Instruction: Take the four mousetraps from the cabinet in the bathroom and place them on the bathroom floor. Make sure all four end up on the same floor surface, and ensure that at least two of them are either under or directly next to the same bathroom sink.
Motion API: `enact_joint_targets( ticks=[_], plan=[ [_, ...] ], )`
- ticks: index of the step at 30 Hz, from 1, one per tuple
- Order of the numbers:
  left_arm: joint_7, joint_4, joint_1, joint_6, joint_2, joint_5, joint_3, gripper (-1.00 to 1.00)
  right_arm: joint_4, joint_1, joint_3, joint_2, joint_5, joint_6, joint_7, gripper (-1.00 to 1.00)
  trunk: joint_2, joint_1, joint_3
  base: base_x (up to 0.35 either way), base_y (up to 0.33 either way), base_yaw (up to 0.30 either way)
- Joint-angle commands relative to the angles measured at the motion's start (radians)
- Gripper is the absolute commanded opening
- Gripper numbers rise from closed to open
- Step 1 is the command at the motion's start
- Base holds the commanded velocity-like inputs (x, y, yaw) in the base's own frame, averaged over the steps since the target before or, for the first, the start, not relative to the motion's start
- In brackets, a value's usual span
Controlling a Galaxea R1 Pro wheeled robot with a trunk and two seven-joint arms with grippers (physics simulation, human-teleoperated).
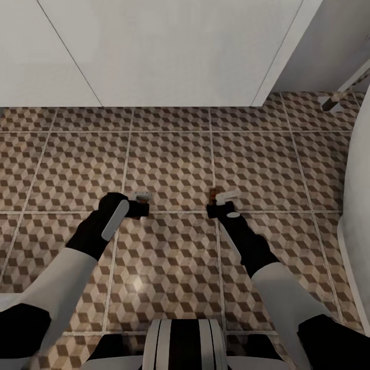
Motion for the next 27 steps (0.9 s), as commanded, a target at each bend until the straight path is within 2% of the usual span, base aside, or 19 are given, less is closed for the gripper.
enact_joint_targets(
  ticks=[1,6,9,11,12,14,15,19,25,27],
  plan=[
    [0.01,0.0,-0.009,0.004,0.001,0.007,-0.003,-1.0,-0.001,0.0,0.007,0.0,-0.003,0.009,-0.007,-1.0,0.0,0.0,-0.001,0.0,0.0,0.0],
    [0.011,0.016,-0.049,0.005,0.003,0.007,0.013,-1.0,-0.001,0.0,0.012,0.001,-0.003,0.014,-0.007,-1.0,0.0,0.0,-0.001,0.0,0.0,0.0],
    [0.011,0.057,-0.075,0.005,0.007,0.005,0.058,-1.0,-0.002,0.0,0.012,0.0,-0.003,0.014,-0.007,-1.0,0.0,0.0,-0.001,0.0,0.0,0.0],
    [0.009,0.068,-0.082,0.004,0.022,0.004,0.076,-1.0,-0.002,0.0,0.013,-0.001,-0.003,0.014,-0.007,-1.0,0.0,0.0,-0.001,0.0,0.0,0.0],
    [0.006,0.062,-0.084,0.005,0.038,0.005,0.082,-1.0,-0.003,0.0,0.013,-0.002,-0.003,0.013,-0.007,-1.0,0.0,0.0,-0.001,0.0,0.0,0.0],
    [0.003,0.028,-0.085,0.006,0.056,0.007,0.084,-1.0,-0.003,0.0,0.013,-0.003,-0.003,0.013,-0.007,-1.0,0.0,0.0,-0.001,0.0,0.0,0.0],
    [0.002,-0.04,-0.086,0.007,0.067,0.009,0.082,-1.0,-0.003,0.0,0.013,-0.004,-0.003,0.013,-0.006,-1.0,0.0,0.0,-0.001,0.0,0.0,0.0],
    [0.001,-0.142,-0.085,0.009,0.079,0.01,0.08,-1.0,-0.005,0.0,0.013,-0.005,-0.003,0.013,-0.006,-1.0,0.0,0.0,-0.001,0.0,0.0,0.0],
    [0.002,-0.125,-0.084,0.01,0.08,0.01,0.078,-1.0,-0.055,0.0,0.011,-0.003,-0.001,0.024,-0.008,-1.0,0.0,0.0,-0.001,0.0,0.0,0.0],
    [0.001,-0.106,-0.083,0.009,0.081,0.01,0.078,-1.0,-0.075,-0.002,0.009,-0.003,-0.001,0.062,-0.009,-1.0,0.0,0.0,-0.001,0.0,0.0,0.0]
  ],
)
